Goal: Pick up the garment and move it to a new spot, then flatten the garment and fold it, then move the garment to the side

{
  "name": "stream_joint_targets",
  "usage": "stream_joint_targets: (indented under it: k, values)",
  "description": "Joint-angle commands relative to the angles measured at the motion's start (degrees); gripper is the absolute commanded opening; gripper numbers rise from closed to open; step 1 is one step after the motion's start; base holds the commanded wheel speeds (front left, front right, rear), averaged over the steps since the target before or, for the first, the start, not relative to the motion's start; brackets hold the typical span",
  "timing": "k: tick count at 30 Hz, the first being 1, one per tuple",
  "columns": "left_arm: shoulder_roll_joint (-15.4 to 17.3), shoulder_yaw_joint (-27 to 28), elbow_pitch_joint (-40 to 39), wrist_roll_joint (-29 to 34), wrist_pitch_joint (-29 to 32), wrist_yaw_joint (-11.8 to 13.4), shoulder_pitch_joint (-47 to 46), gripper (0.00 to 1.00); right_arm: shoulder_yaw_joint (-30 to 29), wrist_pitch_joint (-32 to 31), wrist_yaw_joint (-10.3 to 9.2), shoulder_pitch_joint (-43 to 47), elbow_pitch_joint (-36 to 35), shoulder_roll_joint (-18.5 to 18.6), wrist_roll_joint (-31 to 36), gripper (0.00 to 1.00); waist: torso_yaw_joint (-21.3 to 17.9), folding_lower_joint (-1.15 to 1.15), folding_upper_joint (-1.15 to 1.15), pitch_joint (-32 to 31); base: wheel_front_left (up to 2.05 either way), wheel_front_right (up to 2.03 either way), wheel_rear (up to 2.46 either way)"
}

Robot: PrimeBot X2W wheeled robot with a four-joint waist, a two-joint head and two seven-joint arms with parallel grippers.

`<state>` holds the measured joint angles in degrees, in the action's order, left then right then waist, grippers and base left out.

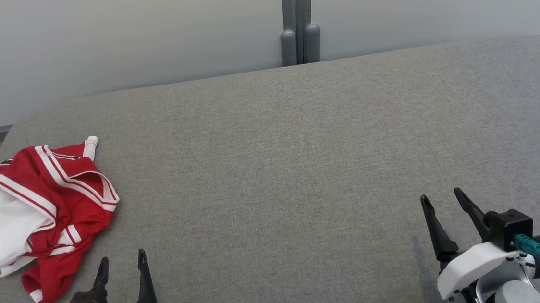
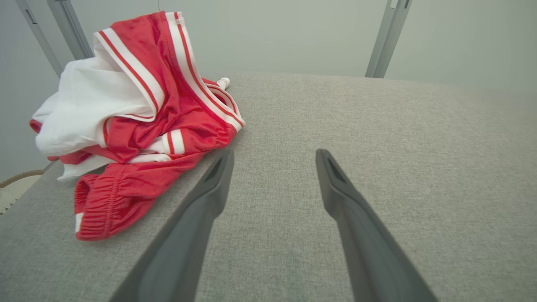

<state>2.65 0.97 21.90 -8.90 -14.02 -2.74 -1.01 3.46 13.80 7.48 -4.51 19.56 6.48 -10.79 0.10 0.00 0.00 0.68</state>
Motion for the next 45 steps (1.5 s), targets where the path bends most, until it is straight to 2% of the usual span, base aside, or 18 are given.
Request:
stream_joint_targets:
  k: [1,9,17,24,27,31,32,41,45]
  values:
    - [0.4,-0.1,0.0,1.2,-0.4,0.3,0.9,1.0,-0.1,0.6,0.02,0.9,-0.2,0.1,1.0,1.0,0.0,0.0,0.0,-0.1,0.0,0.0,0.0]
    - [0.4,-0.2,0.2,4.3,-1.3,0.7,1.2,1.0,-1.2,1.5,0.02,0.9,0.1,-0.3,4.7,1.0,-0.1,0.0,0.0,-0.1,0.0,0.0,0.0]
    - [0.4,0.2,-0.5,3.5,-1.2,0.7,1.2,1.0,-2.2,1.5,0.01,0.9,-0.7,-0.8,5.0,1.0,0.1,0.0,0.0,0.1,0.0,0.0,0.0]
    - [0.4,0.7,-0.7,3.0,-1.2,1.2,1.1,1.0,0.6,1.4,0.01,0.0,-1.3,-0.6,4.8,1.0,1.7,0.0,0.0,0.3,0.0,0.0,0.0]
    - [0.4,0.7,-0.6,2.7,-1.1,1.4,0.8,1.0,2.0,1.4,0.01,-0.6,-1.4,-0.1,4.1,1.0,4.2,0.0,0.0,0.2,0.0,0.0,0.0]
    - [0.4,0.2,-0.6,2.3,-1.1,1.6,1.1,1.0,3.9,1.4,0.01,-1.1,-1.6,0.5,3.7,1.0,9.5,0.0,0.0,0.6,0.0,0.0,0.0]
    - [0.4,0.2,-0.6,2.3,-1.1,1.6,1.1,1.0,3.9,1.4,0.01,-1.1,-1.6,0.5,3.7,1.0,9.5,0.0,0.0,0.6,0.0,0.0,0.0]
    - [0.4,1.4,-0.5,1.9,-1.1,1.7,2.4,1.0,8.2,1.4,0.01,-1.6,-0.9,0.4,2.2,1.0,23.8,0.0,0.0,1.9,0.0,0.0,0.0]
    - [0.4,2.1,-0.4,2.7,-1.1,1.1,3.6,1.0,10.0,1.4,0.01,-2.3,-0.1,0.1,1.7,1.0,27.2,0.0,0.0,2.5,0.0,0.0,0.0]
